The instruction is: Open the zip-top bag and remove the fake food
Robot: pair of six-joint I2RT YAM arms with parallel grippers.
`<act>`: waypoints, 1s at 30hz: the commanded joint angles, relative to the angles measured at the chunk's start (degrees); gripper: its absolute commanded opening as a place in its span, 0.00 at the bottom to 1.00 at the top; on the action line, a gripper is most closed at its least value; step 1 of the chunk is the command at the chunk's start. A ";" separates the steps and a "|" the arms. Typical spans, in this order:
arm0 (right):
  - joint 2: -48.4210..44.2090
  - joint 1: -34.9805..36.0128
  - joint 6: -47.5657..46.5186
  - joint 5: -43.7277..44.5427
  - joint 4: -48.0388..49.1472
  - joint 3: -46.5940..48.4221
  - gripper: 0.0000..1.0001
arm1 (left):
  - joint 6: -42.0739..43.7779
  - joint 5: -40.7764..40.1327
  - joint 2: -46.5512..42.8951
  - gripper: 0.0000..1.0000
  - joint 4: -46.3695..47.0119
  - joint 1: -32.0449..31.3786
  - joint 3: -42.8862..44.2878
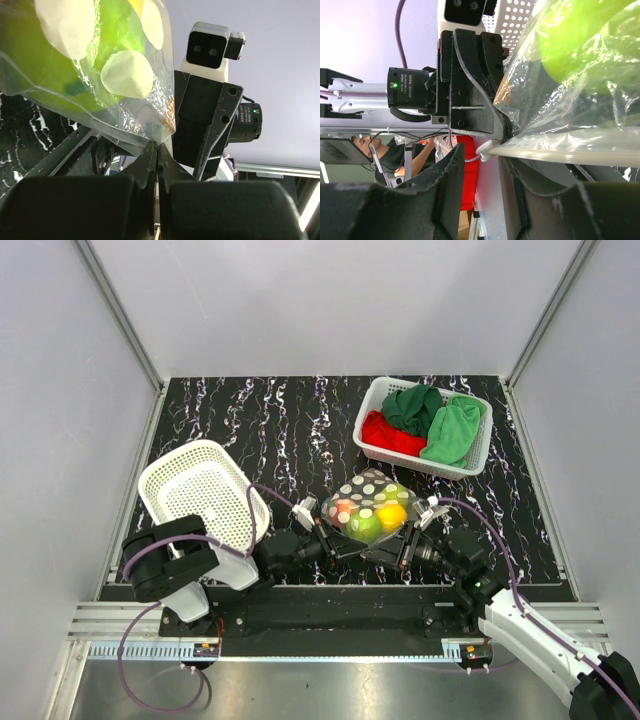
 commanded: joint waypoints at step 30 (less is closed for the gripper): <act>-2.79 0.26 7.28 4.44 -10.25 -3.01 0.00 | 7.78 -2.24 -8.93 0.00 -10.37 -0.85 1.97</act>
